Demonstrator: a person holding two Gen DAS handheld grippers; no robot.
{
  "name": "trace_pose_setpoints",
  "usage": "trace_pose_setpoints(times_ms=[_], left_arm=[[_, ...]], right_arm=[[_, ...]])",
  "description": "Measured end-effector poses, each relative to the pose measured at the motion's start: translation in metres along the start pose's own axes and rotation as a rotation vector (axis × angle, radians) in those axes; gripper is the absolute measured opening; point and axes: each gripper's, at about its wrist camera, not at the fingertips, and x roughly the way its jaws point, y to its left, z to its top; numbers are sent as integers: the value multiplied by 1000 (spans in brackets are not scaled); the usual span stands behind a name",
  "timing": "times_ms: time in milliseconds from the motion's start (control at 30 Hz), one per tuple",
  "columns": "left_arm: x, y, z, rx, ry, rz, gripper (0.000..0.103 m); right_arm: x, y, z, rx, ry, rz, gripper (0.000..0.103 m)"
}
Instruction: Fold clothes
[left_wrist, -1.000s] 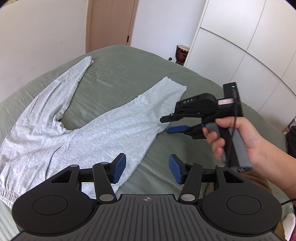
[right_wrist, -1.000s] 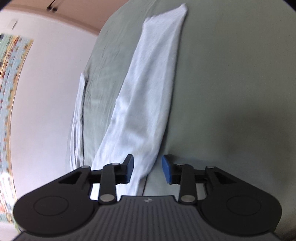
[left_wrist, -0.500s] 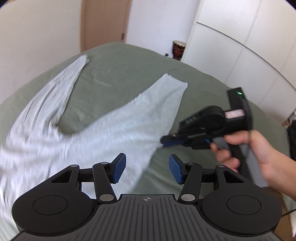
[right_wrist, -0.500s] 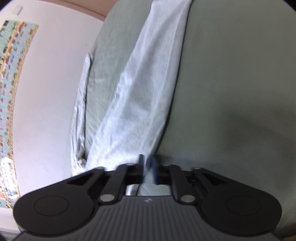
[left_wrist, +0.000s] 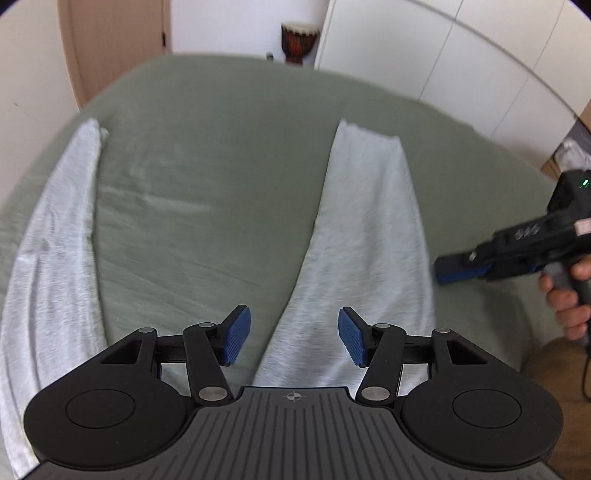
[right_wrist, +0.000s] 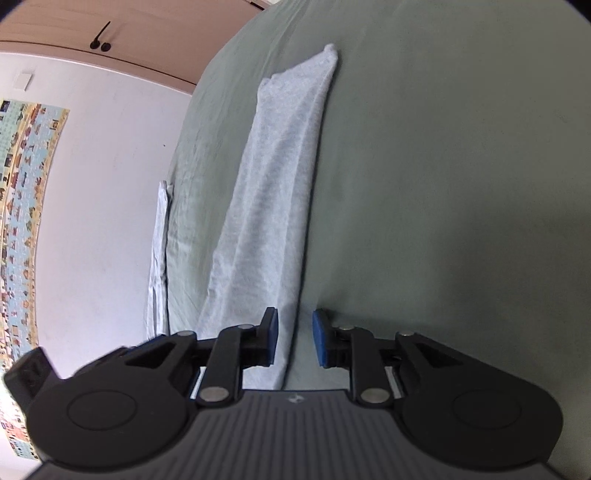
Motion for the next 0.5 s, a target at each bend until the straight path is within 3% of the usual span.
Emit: trace_pose_setpoints(times_ms=[100, 200, 300, 367, 433, 500], left_arm=[[17, 3, 0, 4, 17, -43, 51], [26, 3, 2, 9, 26, -68, 47], [34, 2, 2, -1, 16, -86, 27], [37, 2, 3, -19, 10, -110, 9], [38, 0, 4, -14, 7, -127, 4], [37, 0, 5, -7, -9, -95, 3]], right_arm=[[1, 10, 0, -9, 2, -1, 22], [-25, 7, -25, -31, 13, -6, 22], [-34, 4, -35, -45, 15, -19, 19], [-32, 2, -37, -51, 13, -31, 7], [-32, 0, -38, -51, 9, -39, 2], [-34, -1, -38, -44, 2, -41, 1]])
